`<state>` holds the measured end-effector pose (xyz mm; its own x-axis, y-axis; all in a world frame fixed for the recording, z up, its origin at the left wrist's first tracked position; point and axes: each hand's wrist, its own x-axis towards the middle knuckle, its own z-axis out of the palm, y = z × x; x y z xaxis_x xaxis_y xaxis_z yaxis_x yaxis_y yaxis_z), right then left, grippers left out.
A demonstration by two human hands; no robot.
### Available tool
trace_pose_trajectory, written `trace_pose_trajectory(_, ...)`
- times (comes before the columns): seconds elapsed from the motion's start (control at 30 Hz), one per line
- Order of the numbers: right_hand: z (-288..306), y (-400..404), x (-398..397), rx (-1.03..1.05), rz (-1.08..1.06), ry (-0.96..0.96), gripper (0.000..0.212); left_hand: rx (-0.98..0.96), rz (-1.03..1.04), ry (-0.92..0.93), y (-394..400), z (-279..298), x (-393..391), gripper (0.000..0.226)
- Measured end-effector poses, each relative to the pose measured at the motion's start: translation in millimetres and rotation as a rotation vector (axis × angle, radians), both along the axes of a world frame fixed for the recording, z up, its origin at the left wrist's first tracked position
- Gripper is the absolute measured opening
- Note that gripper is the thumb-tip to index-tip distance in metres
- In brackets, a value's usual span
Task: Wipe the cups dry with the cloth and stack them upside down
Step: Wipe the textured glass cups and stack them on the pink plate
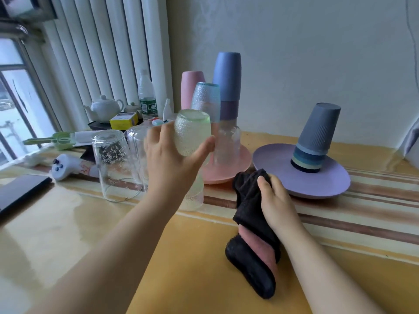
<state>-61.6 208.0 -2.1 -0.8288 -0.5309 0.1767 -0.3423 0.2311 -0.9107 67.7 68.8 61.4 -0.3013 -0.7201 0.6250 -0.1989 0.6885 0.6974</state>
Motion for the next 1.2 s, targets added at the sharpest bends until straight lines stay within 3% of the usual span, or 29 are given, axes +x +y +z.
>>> trace_pose_trajectory(0.13,-3.4,-1.1,-1.8,0.039,-0.004,0.021,0.043,0.057,0.020,-0.111,-10.3,-10.0,4.0,0.081)
trace_pose_trajectory(0.37,-3.9,-1.1,-2.7,0.043,-0.016,0.050,0.046,0.103,-0.018,-0.106,-4.4,-28.2,2.1,0.071)
trace_pose_trajectory(0.47,-4.8,-1.7,-4.2,0.058,-0.019,0.067,0.047,0.100,-0.001,-0.130,-3.5,-35.2,2.2,0.078)
trace_pose_trajectory(0.57,-4.2,-0.8,-5.2,0.064,-0.026,0.085,0.047,-0.041,0.082,-0.143,2.2,-36.0,3.2,0.082)
trace_pose_trajectory(0.63,-1.9,0.6,-4.2,0.066,-0.030,0.108,0.047,-0.227,0.142,-0.108,6.1,-36.8,3.1,0.074)
trace_pose_trajectory(0.73,7.0,10.3,-7.6,0.013,-0.102,0.135,0.039,-0.435,-0.041,-0.059,19.0,-34.9,-10.2,0.047)
trace_pose_trajectory(0.9,17.2,35.7,-36.3,-0.135,-0.364,0.183,0.033,-0.228,-0.403,-0.257,60.2,-19.9,-65.5,0.032)
trace_pose_trajectory(1.03,10.7,59.4,-64.1,-0.203,-0.556,0.166,0.030,0.038,-0.503,-0.300,72.1,-12.5,-133.0,0.026)
trace_pose_trajectory(1.13,2.8,67.0,-75.5,-0.233,-0.596,0.102,0.025,0.234,-0.521,-0.289,69.8,-10.2,-188.0,0.036)
trace_pose_trajectory(1.2,-2.1,67.5,-80.4,-0.241,-0.593,0.064,0.022,0.319,-0.566,-0.286,66.3,-7.7,-221.7,0.054)
